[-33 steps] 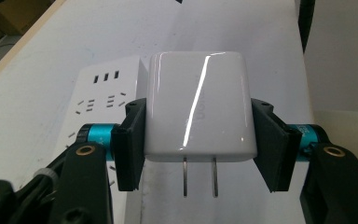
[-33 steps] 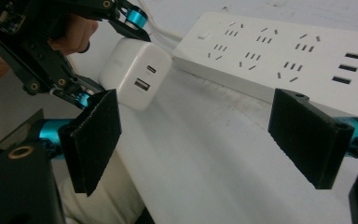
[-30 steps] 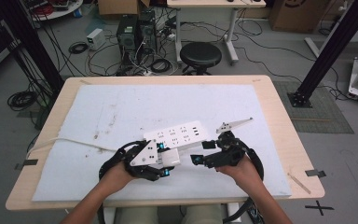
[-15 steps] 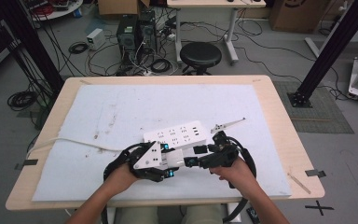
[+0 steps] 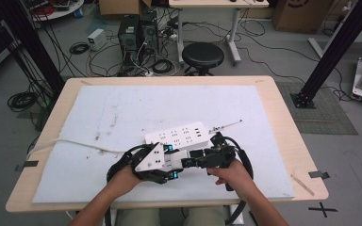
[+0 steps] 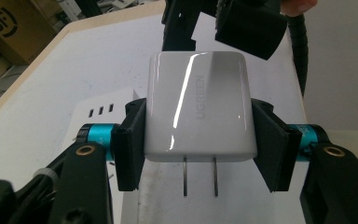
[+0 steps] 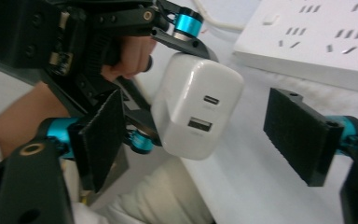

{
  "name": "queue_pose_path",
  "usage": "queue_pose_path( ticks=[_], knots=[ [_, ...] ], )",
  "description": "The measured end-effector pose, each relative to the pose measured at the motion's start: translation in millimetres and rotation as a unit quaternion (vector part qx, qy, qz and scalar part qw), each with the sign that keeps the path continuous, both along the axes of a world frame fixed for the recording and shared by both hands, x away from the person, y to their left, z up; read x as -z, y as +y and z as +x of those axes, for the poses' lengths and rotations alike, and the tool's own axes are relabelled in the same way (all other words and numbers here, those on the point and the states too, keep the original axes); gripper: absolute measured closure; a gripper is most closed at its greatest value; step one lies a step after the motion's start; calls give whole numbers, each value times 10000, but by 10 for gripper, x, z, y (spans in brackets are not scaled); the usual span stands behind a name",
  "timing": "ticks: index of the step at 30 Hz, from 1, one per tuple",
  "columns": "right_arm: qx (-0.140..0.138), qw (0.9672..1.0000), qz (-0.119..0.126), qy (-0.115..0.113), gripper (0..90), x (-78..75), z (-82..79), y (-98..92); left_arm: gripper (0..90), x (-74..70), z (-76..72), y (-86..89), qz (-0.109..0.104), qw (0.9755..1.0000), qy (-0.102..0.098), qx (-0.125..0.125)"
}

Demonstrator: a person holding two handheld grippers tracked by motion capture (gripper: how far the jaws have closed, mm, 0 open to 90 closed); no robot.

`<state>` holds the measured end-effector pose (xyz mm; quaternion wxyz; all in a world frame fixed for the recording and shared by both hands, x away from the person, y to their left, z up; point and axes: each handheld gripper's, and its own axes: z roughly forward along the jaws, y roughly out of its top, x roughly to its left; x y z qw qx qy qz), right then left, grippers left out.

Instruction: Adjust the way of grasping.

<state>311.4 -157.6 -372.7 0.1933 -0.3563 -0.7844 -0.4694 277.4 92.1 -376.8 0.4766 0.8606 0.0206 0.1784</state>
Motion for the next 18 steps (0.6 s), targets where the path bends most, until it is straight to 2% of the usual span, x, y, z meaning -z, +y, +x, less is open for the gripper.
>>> queue_pose_path(
  ticks=[6, 8, 11, 18],
  knots=[
    [-23, 9997, 131, 211, 260, 48, 31, 17, 425, -3, -8, -21, -16, 10000, -28, 64],
    [-27, 9993, 150, 338, 279, 61, 37, 25, 425, -2, -13, -24, -45, 10000, -26, 71],
    [-88, 9974, 335, 632, 324, 96, 58, 26, 425, -4, -14, -25, -33, 9999, -34, 98],
    [-101, 9958, 437, 802, 373, 142, 79, 34, 425, -1, -14, -34, -18, 9999, -23, 125]
  ],
)
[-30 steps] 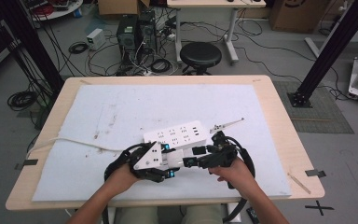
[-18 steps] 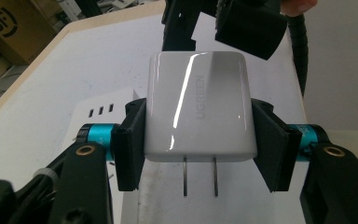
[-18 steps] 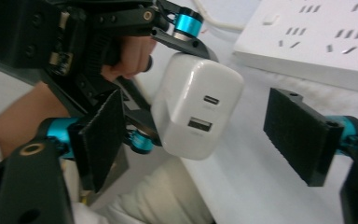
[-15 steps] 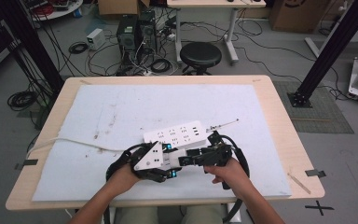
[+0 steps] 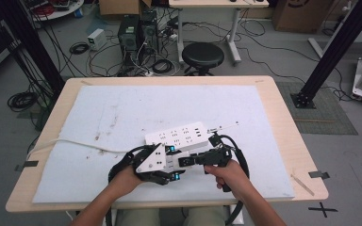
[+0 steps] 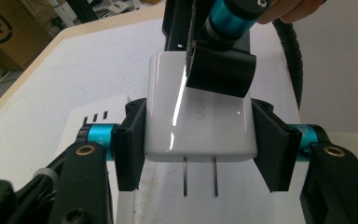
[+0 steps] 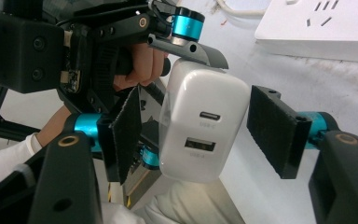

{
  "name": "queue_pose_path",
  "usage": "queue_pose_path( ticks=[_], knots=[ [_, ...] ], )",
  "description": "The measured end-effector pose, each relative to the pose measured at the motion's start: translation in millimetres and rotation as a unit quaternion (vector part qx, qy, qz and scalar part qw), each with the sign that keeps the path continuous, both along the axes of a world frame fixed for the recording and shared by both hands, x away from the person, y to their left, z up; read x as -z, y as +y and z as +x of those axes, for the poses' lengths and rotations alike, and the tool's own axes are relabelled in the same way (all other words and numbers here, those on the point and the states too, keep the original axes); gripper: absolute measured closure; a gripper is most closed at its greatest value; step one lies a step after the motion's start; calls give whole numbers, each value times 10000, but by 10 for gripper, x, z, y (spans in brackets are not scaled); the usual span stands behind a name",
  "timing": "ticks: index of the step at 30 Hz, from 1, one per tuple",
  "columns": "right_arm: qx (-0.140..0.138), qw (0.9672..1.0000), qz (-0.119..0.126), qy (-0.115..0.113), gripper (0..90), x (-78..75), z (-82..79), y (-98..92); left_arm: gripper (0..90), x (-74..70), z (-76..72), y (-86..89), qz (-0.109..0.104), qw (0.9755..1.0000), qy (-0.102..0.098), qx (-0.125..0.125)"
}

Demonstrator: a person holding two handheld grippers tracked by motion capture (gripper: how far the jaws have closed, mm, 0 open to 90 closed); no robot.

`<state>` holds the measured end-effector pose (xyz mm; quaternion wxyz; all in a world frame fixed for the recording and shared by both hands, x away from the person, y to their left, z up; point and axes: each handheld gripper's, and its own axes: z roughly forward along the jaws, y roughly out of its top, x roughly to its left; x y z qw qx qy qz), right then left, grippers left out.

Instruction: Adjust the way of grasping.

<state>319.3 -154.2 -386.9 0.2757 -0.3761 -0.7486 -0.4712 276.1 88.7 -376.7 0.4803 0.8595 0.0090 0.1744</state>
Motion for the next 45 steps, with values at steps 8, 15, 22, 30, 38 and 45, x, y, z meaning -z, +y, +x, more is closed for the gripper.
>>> queue_pose_path(
  ticks=[8, 15, 22, 30, 38, 45],
  knots=[
    [-100, 9998, 103, 137, 495, 32, 14, -1, 425, 5, 3, -23, 23, 10000, -17, 50],
    [-52, 9989, 174, 439, 593, 80, 42, -21, 424, 17, 2, -39, 72, 10000, -40, 42],
    [129, 9998, -24, 133, 629, 61, 37, -106, 259, 54, 52, 4, -78, 9983, 520, -266],
    [460, 9959, -252, -739, 633, -14, 36, -352, 259, 97, 65, 190, -68, 9961, 572, -664],
    [368, 9844, -984, -1413, 633, -71, 0, -492, 259, 124, 143, 430, -347, 9865, 838, -1366],
    [274, 9637, -1583, -2131, 633, -174, -28, -549, 259, 114, 128, 616, -589, 9771, 879, -1845]
  ],
)
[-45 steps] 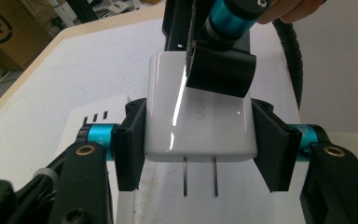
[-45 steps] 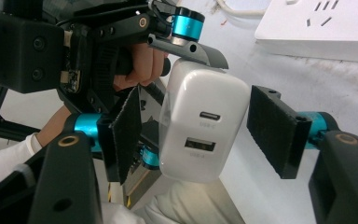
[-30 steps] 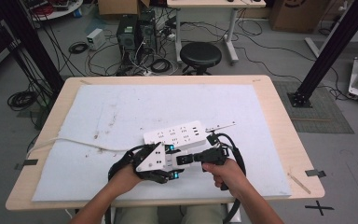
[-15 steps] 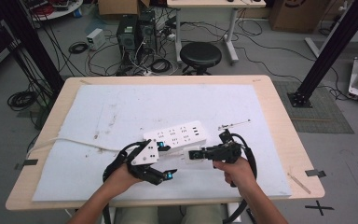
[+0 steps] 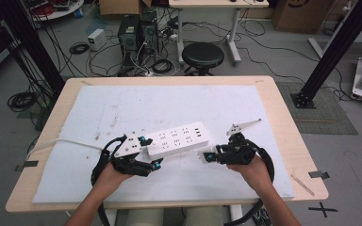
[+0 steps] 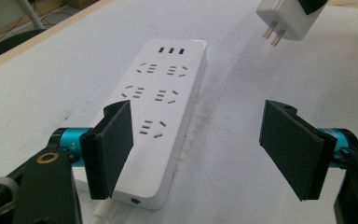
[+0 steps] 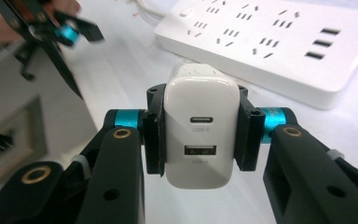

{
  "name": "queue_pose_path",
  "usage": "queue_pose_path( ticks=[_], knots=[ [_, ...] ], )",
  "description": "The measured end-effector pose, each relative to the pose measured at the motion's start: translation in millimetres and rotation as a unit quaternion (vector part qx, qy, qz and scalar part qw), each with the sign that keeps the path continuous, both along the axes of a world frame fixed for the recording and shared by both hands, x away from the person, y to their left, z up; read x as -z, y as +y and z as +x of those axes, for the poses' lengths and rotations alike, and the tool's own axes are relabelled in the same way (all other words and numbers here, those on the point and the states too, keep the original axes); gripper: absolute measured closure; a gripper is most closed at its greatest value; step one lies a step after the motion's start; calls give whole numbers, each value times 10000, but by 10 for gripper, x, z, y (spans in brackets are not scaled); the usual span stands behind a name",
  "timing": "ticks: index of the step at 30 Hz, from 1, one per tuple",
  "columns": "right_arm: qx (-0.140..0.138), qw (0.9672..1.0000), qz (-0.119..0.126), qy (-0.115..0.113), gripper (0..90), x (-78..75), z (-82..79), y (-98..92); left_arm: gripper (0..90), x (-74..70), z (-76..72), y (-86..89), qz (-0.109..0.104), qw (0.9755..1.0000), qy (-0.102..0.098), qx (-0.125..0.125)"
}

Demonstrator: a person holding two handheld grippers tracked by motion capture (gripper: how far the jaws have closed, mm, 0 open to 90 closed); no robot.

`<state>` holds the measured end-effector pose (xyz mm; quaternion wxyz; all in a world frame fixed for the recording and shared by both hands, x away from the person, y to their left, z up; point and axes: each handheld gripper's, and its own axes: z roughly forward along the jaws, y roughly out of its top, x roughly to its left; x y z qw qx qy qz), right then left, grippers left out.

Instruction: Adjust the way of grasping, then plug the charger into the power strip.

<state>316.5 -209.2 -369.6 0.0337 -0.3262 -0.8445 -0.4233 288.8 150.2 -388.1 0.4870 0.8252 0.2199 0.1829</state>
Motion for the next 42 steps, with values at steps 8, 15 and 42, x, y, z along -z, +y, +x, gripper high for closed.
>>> queue_pose_path(
  ticks=[8, 15, 42],
  knots=[
    [91, 9983, -472, -323, 633, -78, 29, -61, 259, -23, -49, 113, -103, 9995, -35, -284],
    [255, 9922, -1069, -586, 633, -124, 16, -191, 259, -47, -92, 141, -157, 9991, -76, -384],
    [308, 9734, -2028, -1018, 632, -317, 87, -287, 259, -38, -132, 385, -370, 9970, -114, -663]
  ],
)
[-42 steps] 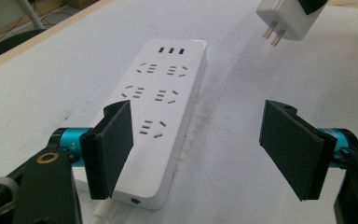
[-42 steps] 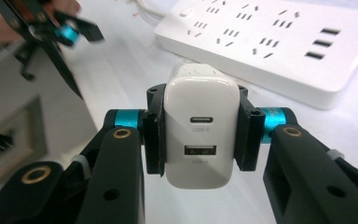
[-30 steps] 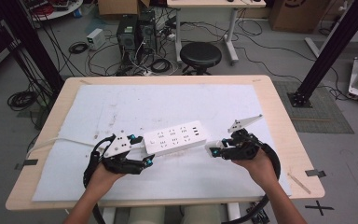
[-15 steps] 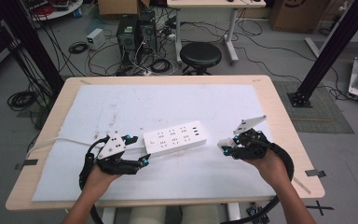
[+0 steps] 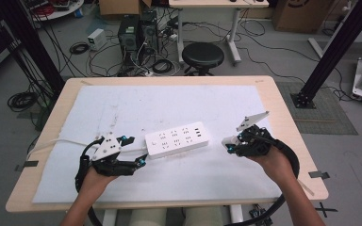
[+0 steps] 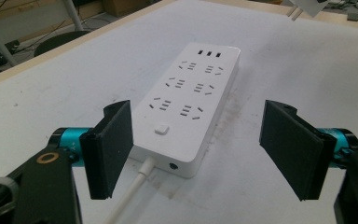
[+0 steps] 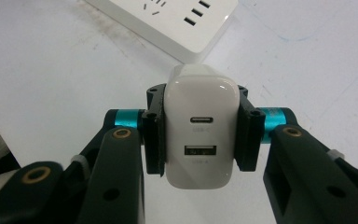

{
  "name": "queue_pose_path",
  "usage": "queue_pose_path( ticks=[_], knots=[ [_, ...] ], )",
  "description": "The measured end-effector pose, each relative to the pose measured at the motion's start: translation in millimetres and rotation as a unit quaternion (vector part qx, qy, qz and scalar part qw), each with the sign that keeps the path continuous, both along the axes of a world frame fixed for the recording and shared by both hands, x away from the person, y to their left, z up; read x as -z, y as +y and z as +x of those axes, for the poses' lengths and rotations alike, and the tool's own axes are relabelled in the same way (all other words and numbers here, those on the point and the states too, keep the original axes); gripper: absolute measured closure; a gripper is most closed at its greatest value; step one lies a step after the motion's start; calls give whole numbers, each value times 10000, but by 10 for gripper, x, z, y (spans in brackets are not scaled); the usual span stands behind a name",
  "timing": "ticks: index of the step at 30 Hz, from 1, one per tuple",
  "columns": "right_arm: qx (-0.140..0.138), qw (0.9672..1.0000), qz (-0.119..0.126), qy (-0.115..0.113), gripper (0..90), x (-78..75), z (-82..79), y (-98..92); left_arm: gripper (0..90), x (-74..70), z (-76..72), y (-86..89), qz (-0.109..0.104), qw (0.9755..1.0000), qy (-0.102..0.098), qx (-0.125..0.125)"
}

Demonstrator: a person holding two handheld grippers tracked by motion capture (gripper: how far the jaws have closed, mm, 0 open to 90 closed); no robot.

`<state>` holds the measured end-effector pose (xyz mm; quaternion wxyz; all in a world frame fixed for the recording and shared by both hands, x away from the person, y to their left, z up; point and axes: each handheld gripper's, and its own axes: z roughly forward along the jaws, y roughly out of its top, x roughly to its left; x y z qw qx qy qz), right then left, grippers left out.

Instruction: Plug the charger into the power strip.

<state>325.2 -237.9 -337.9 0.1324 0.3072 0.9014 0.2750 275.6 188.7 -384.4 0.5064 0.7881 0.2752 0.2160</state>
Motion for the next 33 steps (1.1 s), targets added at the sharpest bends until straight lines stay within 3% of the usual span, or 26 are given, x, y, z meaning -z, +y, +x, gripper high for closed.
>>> queue_pose_path(
  ticks=[10, 20, 33],
  knots=[
    [-340, 9994, -16, 8, 632, -91, 169, 187, 259, 77, -19, 235, -163, 9995, 19, -272],
    [-613, 9979, -187, 62, 632, -136, 393, 433, 254, 172, -30, 391, -301, 9986, 11, -446],
    [-474, 9984, -214, 225, 635, -88, 425, 393, 247, 195, -22, 420, -324, 9985, 21, -442]
  ],
)
